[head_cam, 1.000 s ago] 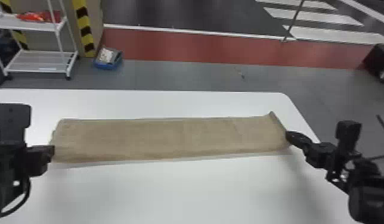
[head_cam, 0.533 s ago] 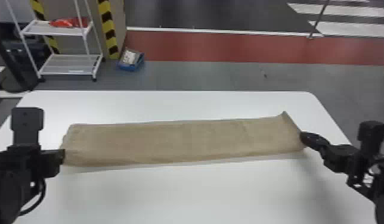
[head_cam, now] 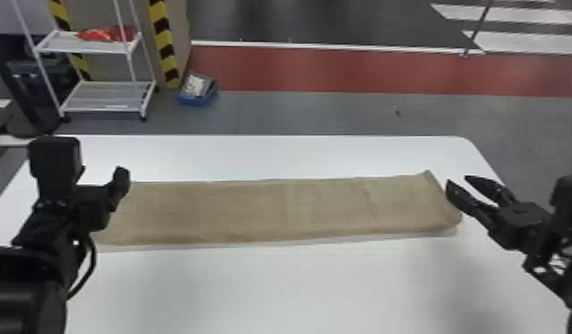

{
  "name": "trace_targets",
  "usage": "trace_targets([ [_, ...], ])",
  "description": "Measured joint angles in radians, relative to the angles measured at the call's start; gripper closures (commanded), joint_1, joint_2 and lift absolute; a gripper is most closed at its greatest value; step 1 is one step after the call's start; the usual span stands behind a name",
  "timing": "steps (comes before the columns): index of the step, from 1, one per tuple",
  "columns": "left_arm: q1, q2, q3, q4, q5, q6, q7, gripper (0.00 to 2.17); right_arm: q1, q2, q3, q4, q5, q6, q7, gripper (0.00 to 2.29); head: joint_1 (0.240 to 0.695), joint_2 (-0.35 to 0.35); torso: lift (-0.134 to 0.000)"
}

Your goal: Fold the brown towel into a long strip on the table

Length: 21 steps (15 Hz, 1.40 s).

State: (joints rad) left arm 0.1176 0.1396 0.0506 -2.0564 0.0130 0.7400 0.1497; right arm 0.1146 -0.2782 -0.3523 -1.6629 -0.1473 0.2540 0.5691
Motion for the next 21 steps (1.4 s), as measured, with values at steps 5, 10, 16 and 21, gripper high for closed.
trace_targets([
  [5,0.042,0.001,-0.129,0.091,0.009,-0.468,0.089,0.08,0.012,0.066,0.035,-0.046,-0.057,-0.108,0.015,0.05,0.695,-0.085,-0.123],
  [10,0.061,0.002,-0.270,0.114,-0.023,-0.525,0.130,0.08,0.072,0.188,0.137,-0.175,-0.034,-0.109,-0.094,0.05,0.695,-0.087,-0.123],
  [16,0.125,0.002,-0.254,0.076,-0.039,-0.537,0.143,0.08,0.176,0.274,0.206,-0.297,-0.023,-0.104,-0.166,0.05,0.695,-0.025,-0.123],
  [21,0.158,0.003,-0.211,0.051,-0.006,-0.543,0.108,0.08,0.209,0.278,0.201,-0.320,-0.037,-0.095,-0.184,0.07,0.695,-0.015,-0.123],
])
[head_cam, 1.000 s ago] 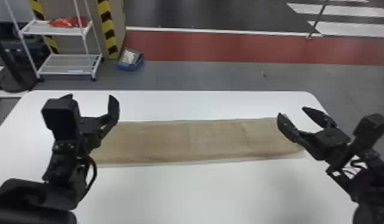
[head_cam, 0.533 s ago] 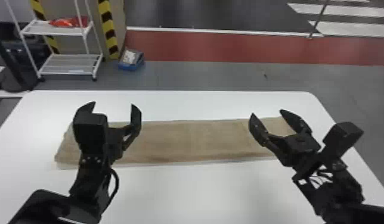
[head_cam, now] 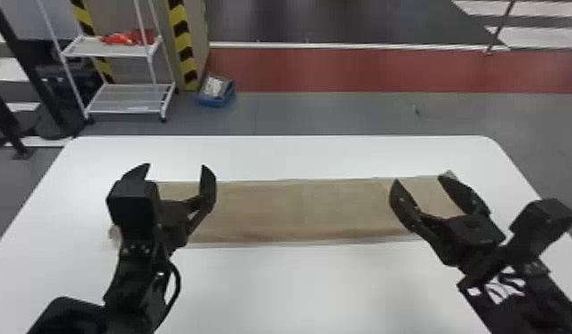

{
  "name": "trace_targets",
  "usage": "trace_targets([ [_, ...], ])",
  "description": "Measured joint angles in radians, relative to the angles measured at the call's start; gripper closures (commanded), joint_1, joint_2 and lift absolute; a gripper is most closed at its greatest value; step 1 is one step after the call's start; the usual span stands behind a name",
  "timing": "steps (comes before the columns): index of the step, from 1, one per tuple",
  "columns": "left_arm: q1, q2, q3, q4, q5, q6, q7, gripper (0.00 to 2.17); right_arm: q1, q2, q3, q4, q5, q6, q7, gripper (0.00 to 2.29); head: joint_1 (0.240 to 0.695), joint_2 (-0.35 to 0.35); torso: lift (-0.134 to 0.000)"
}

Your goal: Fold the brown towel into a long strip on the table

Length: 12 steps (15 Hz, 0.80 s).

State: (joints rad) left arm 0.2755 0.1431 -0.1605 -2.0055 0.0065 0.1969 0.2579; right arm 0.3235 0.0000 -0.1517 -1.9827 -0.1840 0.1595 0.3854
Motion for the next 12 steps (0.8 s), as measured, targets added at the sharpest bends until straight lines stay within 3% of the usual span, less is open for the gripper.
trace_targets([
  [12,0.013,0.000,-0.004,-0.014,0.010,-0.017,0.002,0.09,0.004,0.000,-0.001,-0.005,-0.008,0.002,-0.007,0.07,0.695,-0.020,-0.123],
])
